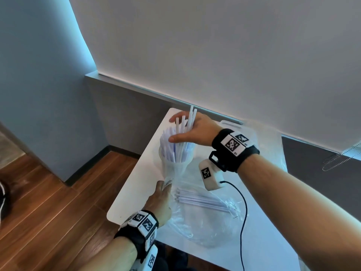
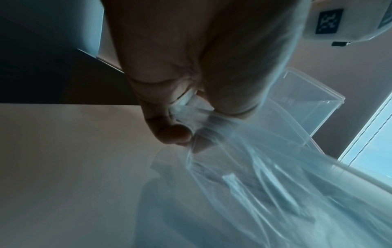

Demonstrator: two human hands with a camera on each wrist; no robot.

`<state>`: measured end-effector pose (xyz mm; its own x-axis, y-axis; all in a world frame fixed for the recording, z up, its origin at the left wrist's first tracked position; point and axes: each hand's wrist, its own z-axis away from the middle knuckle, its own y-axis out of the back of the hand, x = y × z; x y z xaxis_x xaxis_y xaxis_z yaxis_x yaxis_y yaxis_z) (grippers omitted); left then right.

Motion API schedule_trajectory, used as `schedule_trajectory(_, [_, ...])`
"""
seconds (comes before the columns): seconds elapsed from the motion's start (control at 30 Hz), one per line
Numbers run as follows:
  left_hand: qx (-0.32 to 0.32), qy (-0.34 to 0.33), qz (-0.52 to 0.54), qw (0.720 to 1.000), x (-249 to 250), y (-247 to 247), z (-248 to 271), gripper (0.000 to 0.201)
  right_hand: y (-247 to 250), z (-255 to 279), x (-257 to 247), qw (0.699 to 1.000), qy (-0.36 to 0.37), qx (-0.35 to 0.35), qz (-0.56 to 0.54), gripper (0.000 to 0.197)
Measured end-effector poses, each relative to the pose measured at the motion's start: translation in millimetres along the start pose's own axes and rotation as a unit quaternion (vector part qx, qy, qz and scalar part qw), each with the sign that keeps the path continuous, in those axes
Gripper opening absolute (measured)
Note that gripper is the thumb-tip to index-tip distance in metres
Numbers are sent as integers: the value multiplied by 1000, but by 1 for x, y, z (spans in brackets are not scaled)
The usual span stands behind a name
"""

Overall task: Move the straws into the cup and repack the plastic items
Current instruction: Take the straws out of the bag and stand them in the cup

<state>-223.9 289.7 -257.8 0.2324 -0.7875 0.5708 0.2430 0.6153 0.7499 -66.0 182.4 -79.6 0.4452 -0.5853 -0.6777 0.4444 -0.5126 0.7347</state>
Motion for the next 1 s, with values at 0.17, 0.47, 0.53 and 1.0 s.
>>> schedule_trajectory(0.17, [6,1,2,1000,-3,6,2,74,-7,3,-3,978,101,164,-80,78])
schedule_trajectory(0.47, [34,-51,-4,998,-12,34,10,32,-56,16,30,986,73,135,67,34])
schedule_trajectory(0.53, [69,-57,14,996,-13,40,11,21,-53,14,30,977,92,175,73,41])
schedule_trajectory(1.0, [346,-233,64,907,52,109,-37,53,-64,27,46,978,27,199,-50,48])
